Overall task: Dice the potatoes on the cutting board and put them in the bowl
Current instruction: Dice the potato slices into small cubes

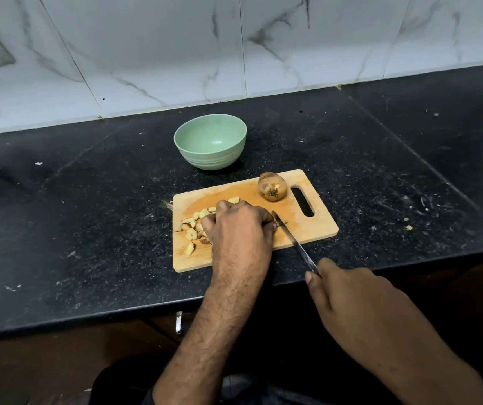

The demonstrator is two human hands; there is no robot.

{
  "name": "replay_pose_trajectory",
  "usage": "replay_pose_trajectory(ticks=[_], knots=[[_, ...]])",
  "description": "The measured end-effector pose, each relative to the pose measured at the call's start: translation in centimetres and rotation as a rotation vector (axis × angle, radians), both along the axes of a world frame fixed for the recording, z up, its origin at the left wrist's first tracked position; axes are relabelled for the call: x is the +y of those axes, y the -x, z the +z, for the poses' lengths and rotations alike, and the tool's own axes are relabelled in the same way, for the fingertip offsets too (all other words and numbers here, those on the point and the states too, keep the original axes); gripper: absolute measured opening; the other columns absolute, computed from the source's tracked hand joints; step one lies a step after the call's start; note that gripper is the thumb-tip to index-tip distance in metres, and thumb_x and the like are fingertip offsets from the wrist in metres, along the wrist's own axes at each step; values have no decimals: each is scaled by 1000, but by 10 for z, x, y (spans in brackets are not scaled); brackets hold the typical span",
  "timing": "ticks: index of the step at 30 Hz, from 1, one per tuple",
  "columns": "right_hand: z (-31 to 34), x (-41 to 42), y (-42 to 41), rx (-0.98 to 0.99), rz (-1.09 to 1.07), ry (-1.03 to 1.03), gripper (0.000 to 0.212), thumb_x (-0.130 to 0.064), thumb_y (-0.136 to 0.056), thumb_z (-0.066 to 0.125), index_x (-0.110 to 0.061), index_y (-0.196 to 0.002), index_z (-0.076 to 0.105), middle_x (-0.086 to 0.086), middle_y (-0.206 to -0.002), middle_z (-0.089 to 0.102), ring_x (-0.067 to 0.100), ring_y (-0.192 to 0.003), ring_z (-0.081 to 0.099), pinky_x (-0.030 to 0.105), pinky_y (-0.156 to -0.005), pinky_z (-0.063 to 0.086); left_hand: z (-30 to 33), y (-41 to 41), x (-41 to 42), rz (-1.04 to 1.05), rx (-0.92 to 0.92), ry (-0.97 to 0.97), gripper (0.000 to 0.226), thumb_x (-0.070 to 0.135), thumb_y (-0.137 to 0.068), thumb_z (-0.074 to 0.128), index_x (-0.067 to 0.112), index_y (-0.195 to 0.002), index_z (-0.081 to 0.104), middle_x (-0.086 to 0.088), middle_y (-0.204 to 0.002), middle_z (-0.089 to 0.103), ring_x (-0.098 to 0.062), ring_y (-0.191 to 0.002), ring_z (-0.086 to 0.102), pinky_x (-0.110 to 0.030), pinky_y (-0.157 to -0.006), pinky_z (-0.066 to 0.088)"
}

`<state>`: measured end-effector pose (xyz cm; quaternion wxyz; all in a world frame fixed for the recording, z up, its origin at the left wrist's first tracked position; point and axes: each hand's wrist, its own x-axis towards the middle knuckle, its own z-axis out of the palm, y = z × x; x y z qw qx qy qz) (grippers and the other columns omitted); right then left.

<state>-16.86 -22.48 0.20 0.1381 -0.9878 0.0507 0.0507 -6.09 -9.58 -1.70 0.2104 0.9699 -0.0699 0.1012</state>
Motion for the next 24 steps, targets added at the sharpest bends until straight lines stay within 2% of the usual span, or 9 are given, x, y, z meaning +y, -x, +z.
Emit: replay_pose_trajectory(ticks=[8,11,15,18,24], knots=[[2,1,-7,-20,22,61,25,-48,-105,19,-31,-94,35,-6,-72,47,8,-58,42,27,-51,33,-2,-3,1,-38,-11,21,16,40,-92,66,37,-106,74,14,-107,66,-15,-110,39,-35,-80,15],[1,0,-16,-2,32,16,23,-43,-107,22,-30,-100,39,-5,-73,47,10,-59,42,32,-59,38,-2,-3,2,-44,-22,37,16,39,-92,68,36,-105,75,15,-105,66,-13,-109,38,-33,-79,12],[0,-6,-18,40,62,-27,24,-41,-107,22,-29,-97,41,-5,-75,52,14,-66,52,34,-64,46,-6,-1,2,-34,-44,54,15,39,-91,68,35,-103,76,16,-102,66,-11,-105,36,-32,-78,11],[5,-13,1,93,75,-27,26,-47,-106,20,-33,-90,35,-6,-76,55,10,-64,55,30,-62,48,-8,0,3,-21,-52,77,14,42,-91,67,34,-99,77,16,-102,67,-12,-105,38,-31,-78,11],[17,-15,22,168,21,-10,30,-54,-103,17,-33,-88,32,-5,-78,56,10,-68,59,27,-71,54,-9,1,4,-18,-47,82,18,46,-90,67,34,-100,76,16,-104,66,-11,-106,37,-30,-78,9]])
